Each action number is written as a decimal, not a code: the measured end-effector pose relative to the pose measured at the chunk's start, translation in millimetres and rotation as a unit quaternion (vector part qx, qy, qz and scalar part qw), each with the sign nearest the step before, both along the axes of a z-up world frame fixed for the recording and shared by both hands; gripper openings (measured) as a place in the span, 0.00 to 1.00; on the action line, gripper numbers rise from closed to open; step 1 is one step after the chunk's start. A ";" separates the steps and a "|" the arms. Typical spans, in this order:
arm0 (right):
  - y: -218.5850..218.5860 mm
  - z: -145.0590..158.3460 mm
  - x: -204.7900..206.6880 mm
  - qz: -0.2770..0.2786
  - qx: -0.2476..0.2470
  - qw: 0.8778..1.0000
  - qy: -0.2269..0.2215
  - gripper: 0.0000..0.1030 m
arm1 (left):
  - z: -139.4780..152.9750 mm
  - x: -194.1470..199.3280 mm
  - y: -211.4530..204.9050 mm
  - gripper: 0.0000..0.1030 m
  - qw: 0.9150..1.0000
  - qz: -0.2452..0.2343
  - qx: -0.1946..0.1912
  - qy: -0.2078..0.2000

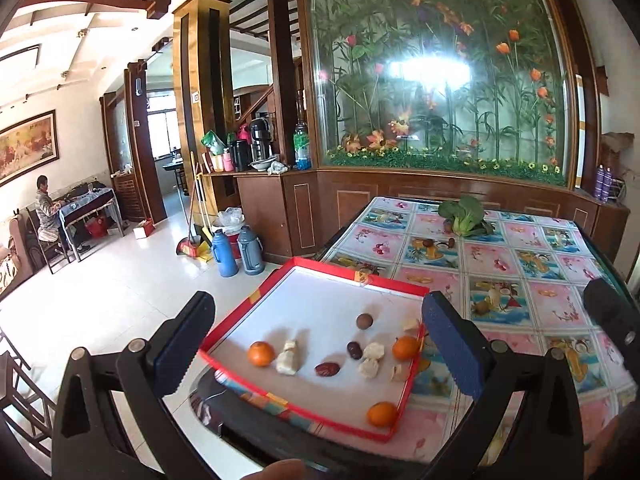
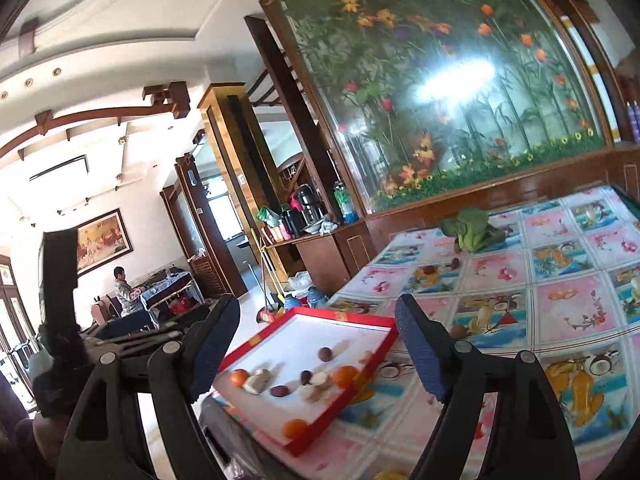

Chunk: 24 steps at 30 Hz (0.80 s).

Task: Organize fruits

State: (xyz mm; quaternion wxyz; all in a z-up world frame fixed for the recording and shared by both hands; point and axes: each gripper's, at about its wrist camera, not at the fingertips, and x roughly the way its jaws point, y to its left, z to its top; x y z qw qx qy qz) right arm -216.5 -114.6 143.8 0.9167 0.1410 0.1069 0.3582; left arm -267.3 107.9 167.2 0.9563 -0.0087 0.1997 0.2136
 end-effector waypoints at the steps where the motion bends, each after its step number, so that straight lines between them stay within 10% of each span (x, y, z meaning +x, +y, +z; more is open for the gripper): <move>1: 2.2 4.9 -9.5 -0.006 -0.005 1.000 -0.001 0.78 | 1.0 -8.2 3.4 1.00 1.000 0.003 -0.003 -0.002; 8: 15.1 18.8 -79.2 -0.029 -0.038 0.998 -0.041 0.79 | 1.2 -78.3 38.0 1.00 0.997 0.036 -0.068 -0.026; 24: 35.1 21.4 -159.6 -0.034 -0.079 0.994 -0.063 0.79 | -3.1 -160.3 32.7 1.00 0.999 0.035 -0.015 -0.025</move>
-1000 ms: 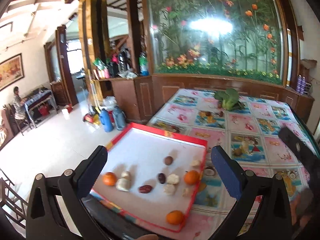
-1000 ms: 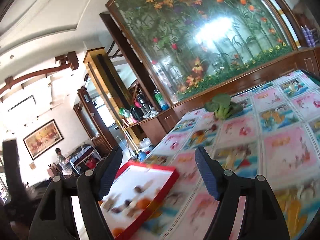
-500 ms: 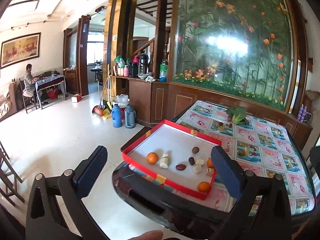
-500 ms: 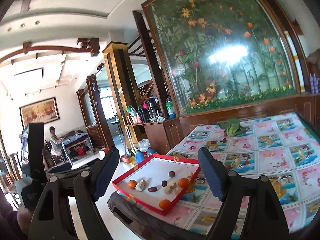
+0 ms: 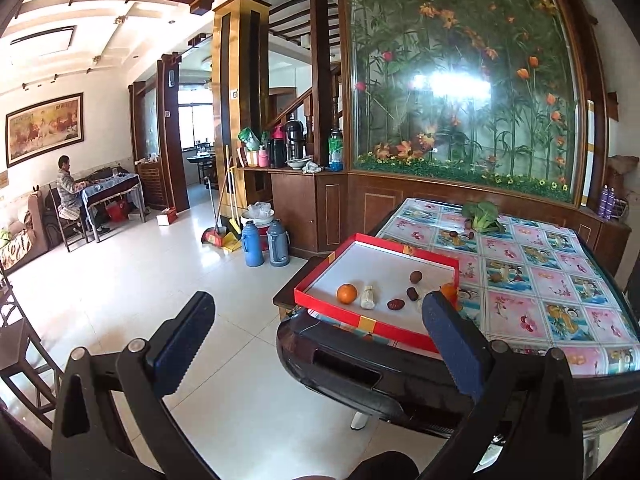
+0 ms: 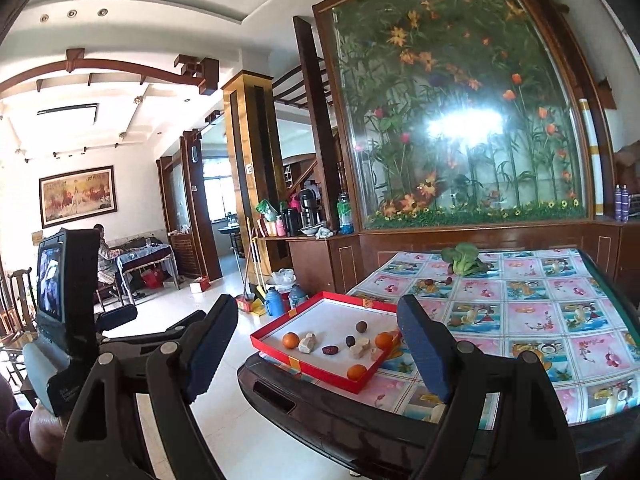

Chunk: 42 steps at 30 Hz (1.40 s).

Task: Organize fruits

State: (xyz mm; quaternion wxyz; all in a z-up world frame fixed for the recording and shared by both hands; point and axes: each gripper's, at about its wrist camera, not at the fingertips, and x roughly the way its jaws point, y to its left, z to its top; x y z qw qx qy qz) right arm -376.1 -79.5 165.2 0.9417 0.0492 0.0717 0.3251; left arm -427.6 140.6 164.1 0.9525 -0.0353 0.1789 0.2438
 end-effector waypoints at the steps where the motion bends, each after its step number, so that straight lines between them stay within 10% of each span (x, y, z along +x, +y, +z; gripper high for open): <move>1: 0.3 0.0 -0.3 0.001 0.002 1.000 0.001 0.79 | 0.1 -3.1 -0.3 1.00 1.000 0.000 0.001 -0.002; 42: 12.2 -8.7 -25.3 0.011 -0.011 0.999 -0.031 0.80 | -1.9 -22.7 -11.0 1.00 1.000 -0.023 0.008 -0.004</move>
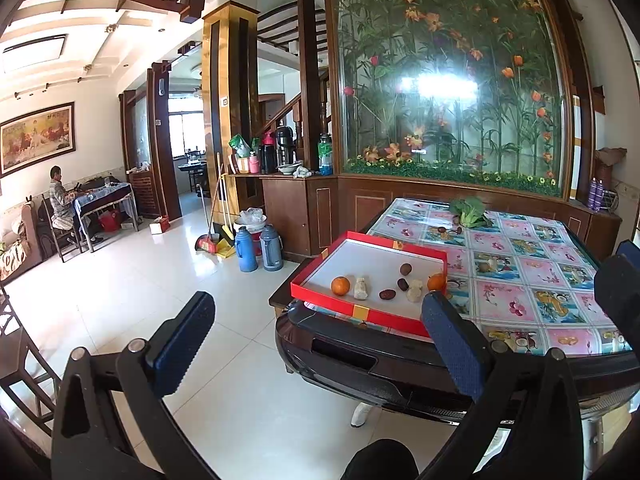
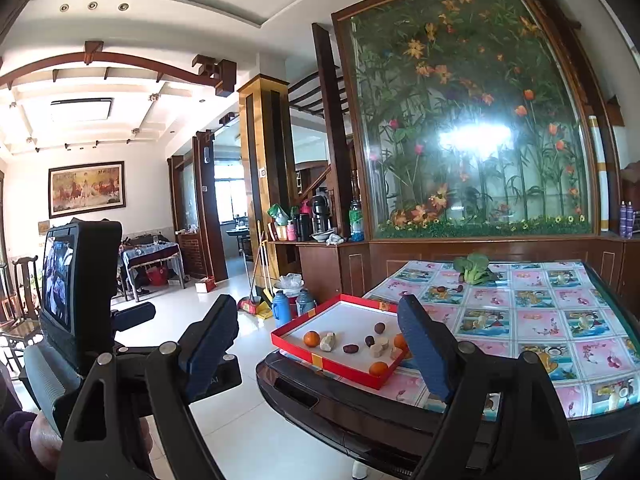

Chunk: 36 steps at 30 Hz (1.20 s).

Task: Organize fruits

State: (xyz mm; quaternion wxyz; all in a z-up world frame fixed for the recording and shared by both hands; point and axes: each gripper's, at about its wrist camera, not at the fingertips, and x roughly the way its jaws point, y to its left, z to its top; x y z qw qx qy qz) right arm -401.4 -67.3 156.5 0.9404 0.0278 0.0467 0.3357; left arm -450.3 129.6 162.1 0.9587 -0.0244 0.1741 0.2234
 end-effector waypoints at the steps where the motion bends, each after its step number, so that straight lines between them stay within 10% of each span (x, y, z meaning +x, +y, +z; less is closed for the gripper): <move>1: -0.1 -0.7 -0.3 -0.001 0.001 1.000 0.000 0.80 | 0.0 0.9 -0.5 1.00 1.000 -0.001 0.000 0.001; 36: 3.4 -9.7 -5.5 0.005 -0.009 1.000 -0.002 0.81 | -10.5 -3.2 -6.2 1.00 1.000 -0.015 -0.010 0.004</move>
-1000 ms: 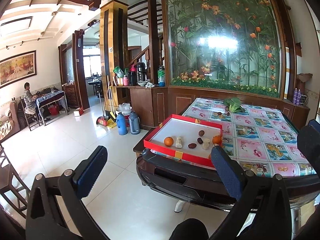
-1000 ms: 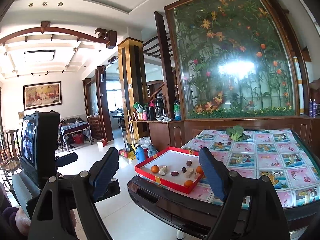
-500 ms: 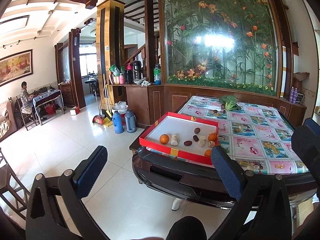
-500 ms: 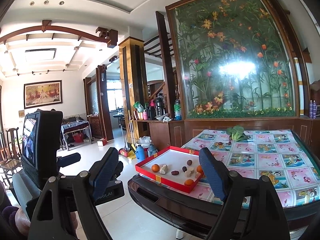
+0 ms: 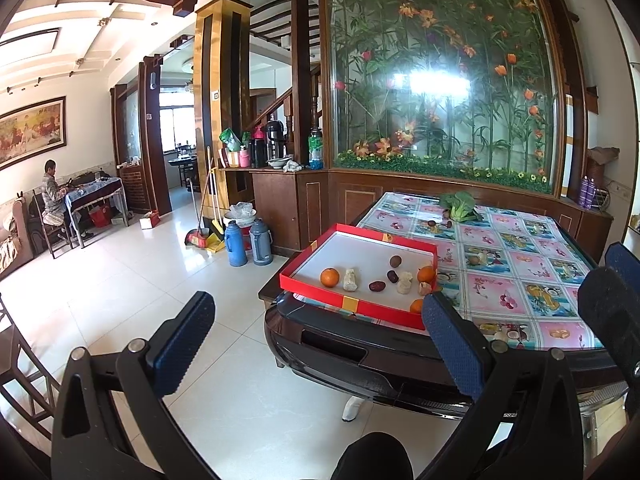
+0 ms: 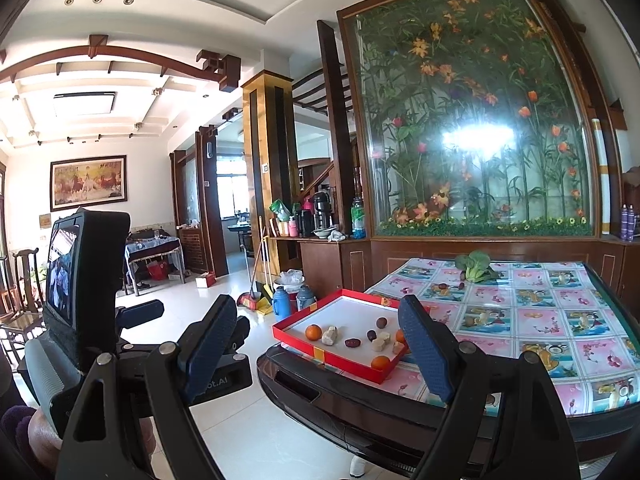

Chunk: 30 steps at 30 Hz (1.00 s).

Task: Organize fruits

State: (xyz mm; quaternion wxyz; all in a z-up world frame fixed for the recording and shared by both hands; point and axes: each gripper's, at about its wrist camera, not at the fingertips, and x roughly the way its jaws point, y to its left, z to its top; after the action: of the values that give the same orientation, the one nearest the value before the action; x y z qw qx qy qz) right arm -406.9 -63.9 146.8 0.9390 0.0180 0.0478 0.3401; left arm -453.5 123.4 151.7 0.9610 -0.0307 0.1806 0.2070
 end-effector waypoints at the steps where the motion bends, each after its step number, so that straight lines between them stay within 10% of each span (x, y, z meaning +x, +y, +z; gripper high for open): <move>1: -0.6 1.2 1.2 0.000 0.000 1.000 0.000 0.81 | 0.2 -0.5 1.9 1.00 1.000 0.001 -0.001 0.000; 30: 10.6 3.6 -7.9 0.024 -0.012 1.000 -0.006 0.81 | 13.8 -21.2 24.5 1.00 1.000 0.008 -0.009 -0.026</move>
State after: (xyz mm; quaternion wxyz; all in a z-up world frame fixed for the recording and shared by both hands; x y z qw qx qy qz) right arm -414.8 -53.2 150.4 0.9311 0.0035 0.0470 0.3617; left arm -474.8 147.9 165.5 0.9634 -0.0462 0.1569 0.2126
